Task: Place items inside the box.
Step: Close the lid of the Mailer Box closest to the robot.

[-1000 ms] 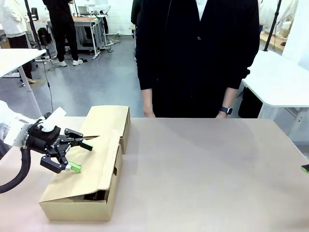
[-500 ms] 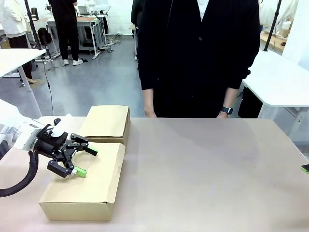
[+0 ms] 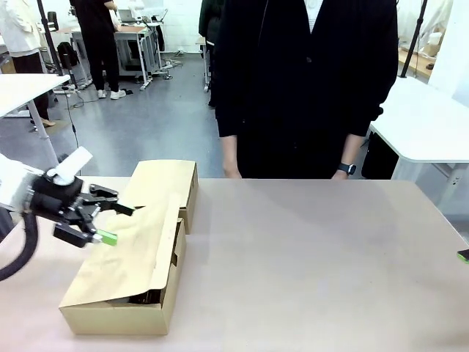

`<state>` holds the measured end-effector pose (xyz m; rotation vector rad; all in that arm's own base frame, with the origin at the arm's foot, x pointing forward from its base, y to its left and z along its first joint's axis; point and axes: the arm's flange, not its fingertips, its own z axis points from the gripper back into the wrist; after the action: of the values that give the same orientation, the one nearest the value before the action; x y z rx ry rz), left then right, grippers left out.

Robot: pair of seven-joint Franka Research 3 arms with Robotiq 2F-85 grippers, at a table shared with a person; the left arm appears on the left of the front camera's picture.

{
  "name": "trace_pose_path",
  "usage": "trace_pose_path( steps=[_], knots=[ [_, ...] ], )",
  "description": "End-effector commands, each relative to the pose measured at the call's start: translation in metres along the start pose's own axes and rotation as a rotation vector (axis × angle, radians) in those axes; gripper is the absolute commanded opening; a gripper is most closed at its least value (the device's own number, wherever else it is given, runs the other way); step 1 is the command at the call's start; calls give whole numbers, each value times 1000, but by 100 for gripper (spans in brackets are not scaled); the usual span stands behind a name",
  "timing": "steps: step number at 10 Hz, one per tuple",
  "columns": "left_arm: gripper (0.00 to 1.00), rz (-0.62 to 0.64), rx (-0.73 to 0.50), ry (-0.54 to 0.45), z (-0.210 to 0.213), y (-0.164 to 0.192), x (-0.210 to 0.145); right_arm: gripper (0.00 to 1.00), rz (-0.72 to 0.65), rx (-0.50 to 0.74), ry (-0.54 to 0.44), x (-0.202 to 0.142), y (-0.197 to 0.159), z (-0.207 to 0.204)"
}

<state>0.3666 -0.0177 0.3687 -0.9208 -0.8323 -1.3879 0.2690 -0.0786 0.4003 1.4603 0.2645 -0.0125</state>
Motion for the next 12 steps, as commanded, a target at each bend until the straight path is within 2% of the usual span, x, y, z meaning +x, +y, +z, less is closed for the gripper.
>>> trace_pose_path(
  steps=[1,2,3,4,5,6,7,8,9,10,11,12],
  knots=[
    [100,207,-59,-59,25,-93,7,100,2,9,-5,-1,5,0],
    [100,363,-71,-95,50,-85,8,100,2,9,-5,-1,5,0],
    [100,588,44,-171,66,-72,9,100,2,9,-5,-1,5,0],
    [100,825,88,-277,89,-60,7,100,2,9,-5,-1,5,0],
    [100,945,71,-499,120,-44,-5,100,2,9,-5,-1,5,0],
    [100,1182,65,-585,144,-29,-20,100,2,9,-5,-1,5,0],
    [100,1370,121,-610,159,-19,-39,100,2,9,-5,-1,5,0],
    [100,1456,111,-622,162,-15,-54,100,2,9,-5,-1,5,0],
    [100,1472,39,-625,159,-13,-67,100,2,9,-5,-1,5,0],
    [100,1397,71,-581,144,-7,-89,100,2,9,-5,-1,5,0],
    [100,1331,57,-455,163,-22,-73,100,2,9,-5,-1,5,0],
    [100,1331,57,-455,163,-22,-73,100,2,9,-5,-1,5,0]
  ],
)
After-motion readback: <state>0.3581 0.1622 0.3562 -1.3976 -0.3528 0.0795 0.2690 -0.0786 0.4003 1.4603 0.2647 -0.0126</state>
